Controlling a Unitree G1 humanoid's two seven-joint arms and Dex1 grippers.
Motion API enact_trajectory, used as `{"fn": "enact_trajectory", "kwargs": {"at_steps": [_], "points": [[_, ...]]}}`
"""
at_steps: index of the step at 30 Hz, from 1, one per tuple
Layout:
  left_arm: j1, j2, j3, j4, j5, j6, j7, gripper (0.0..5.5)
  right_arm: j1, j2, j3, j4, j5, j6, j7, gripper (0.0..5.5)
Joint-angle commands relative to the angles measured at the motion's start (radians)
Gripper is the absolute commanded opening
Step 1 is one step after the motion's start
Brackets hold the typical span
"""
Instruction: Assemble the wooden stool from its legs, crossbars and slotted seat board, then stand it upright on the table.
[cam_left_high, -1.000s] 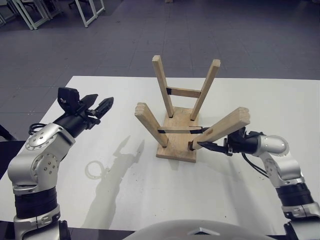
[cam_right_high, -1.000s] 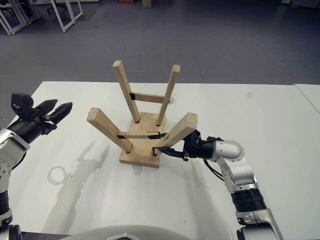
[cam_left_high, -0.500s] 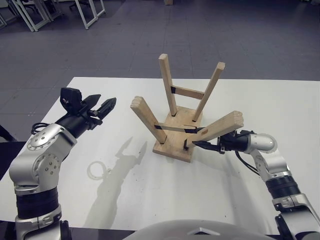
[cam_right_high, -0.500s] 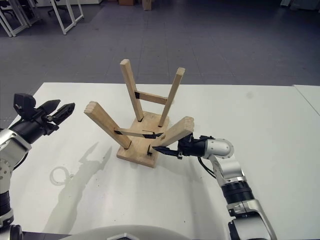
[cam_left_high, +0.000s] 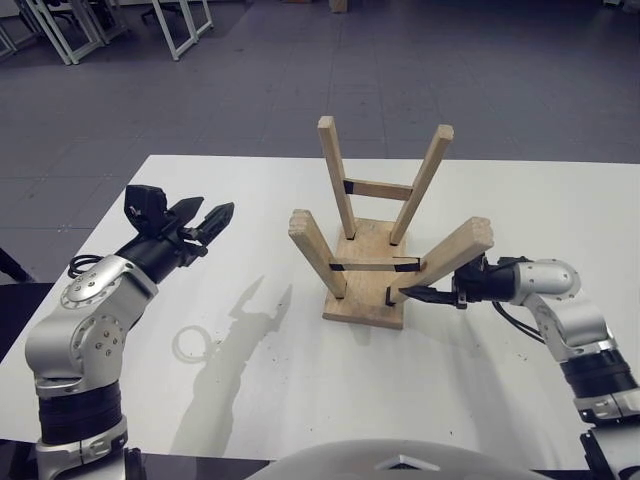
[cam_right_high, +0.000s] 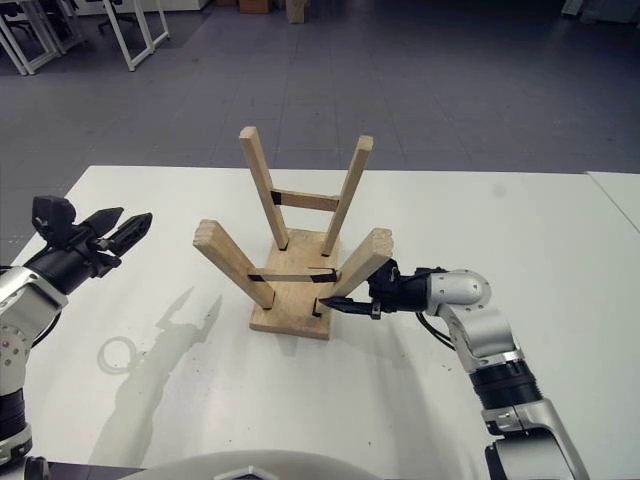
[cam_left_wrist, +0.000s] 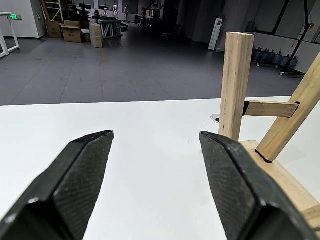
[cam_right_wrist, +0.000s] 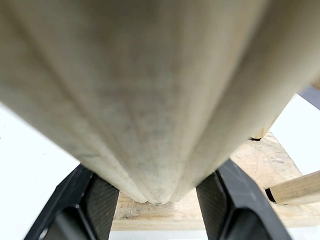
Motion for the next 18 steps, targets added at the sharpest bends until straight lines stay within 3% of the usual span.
{"fn": "enact_trajectory", "kwargs": {"at_steps": [1,5,10,14,18], "points": [[-0.013,-0.008,-0.013,-0.041,0.01,0.017,0.017,3.16,0.035,-0.03,0.07,0.089,-0.12,0.003,0.005,2.02],[-0.144,-0.003,-0.011,-0.166,-0.031,0.075,0.121,3.16,0.036,-0.039,0.101,0.101,-0.179,-0.045,-0.031,2.02],[-0.597,0.057,-0.071,-0.263,-0.089,0.217,0.267,3.16,0.019,-0.03,0.109,0.078,-0.122,0.071,-0.047,2.02],[-0.855,0.071,-0.223,-0.297,-0.117,0.384,0.284,3.16,-0.006,-0.023,0.11,0.059,-0.085,0.149,-0.043,2.02],[-0.916,0.035,-0.339,-0.316,-0.101,0.499,0.314,3.16,-0.023,-0.015,0.114,0.068,-0.105,0.152,-0.064,2.02]]}}
